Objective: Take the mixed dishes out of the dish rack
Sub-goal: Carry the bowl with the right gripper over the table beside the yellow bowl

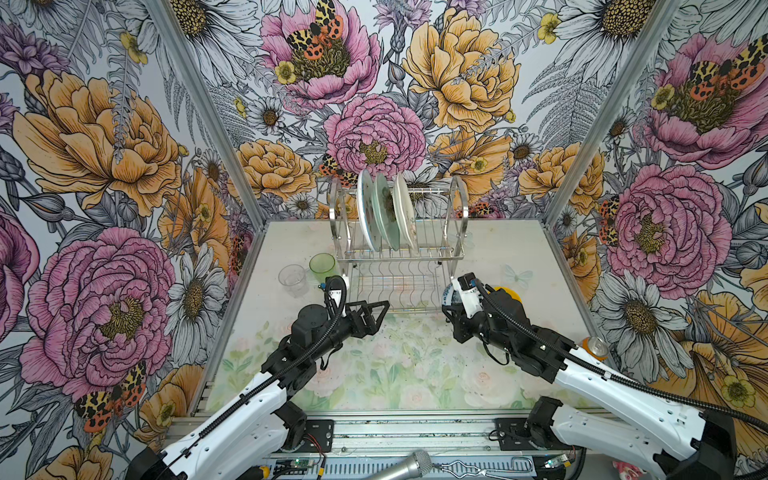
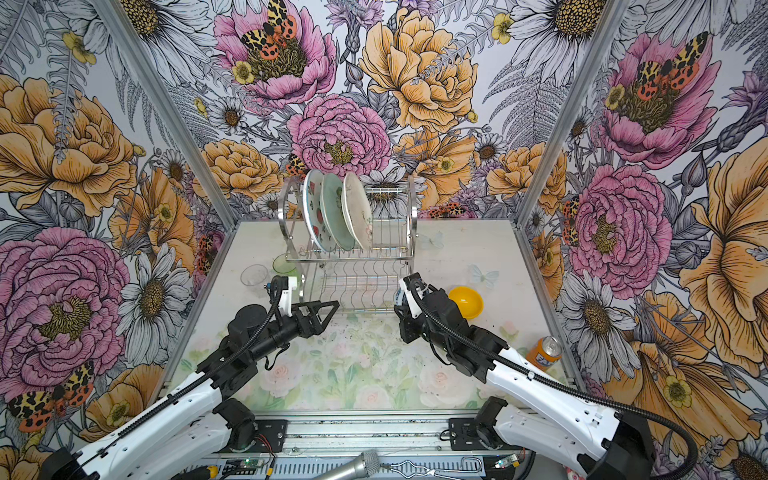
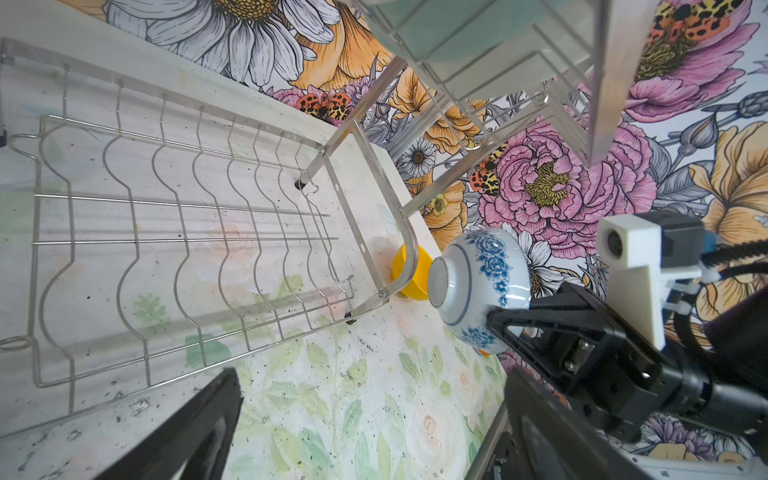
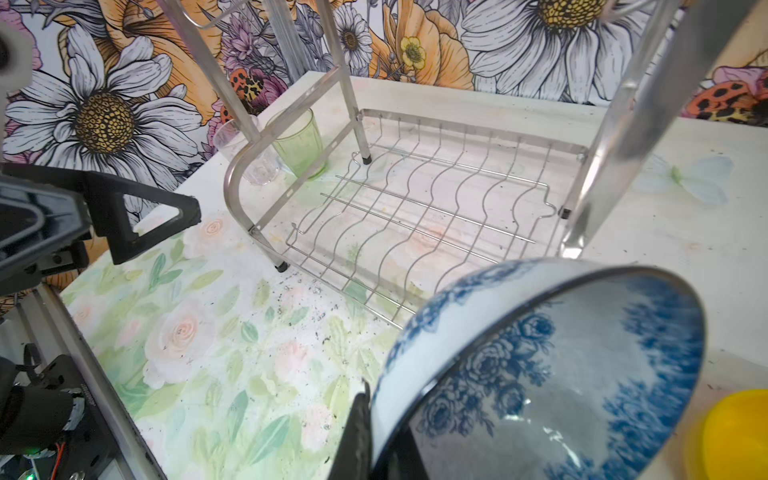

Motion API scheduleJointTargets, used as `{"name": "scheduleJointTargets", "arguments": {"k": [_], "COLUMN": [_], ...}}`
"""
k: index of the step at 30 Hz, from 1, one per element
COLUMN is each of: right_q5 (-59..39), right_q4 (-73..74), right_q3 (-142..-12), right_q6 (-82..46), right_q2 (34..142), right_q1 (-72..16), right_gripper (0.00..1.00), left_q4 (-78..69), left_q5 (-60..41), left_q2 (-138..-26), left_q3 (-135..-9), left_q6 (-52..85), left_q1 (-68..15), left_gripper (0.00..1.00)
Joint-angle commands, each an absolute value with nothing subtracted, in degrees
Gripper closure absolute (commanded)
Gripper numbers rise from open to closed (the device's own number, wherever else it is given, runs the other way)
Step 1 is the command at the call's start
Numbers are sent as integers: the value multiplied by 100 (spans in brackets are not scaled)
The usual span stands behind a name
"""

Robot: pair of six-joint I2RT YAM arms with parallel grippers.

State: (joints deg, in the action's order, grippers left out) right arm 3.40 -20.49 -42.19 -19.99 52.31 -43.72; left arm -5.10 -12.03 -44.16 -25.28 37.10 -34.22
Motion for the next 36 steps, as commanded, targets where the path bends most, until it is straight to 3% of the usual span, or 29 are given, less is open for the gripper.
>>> {"name": "scheduleJointTargets", "arguments": {"k": [1, 21, 36], "right_q5": [777, 145, 738], "right_q4": [-2474, -4328, -5909], "right_q3": [-4629, -5790, -7284], "right_q6": [-2017, -1203, -968], "right_q2": [5009, 6339, 8545], "right_q1": [-4161, -1795, -1549], "right_gripper": [100, 100, 100], "left_q4": [-946, -2026, -1916], "left_q5": [-1491, -1790, -1375], "left_q2": [-4505, -5577, -5323], "left_q3": [-2641, -2598, -2481], "left_q6": [3438, 3230, 3132], "left_q1": [-3530, -4183, -4195], "left_gripper": [1, 1, 1]}}
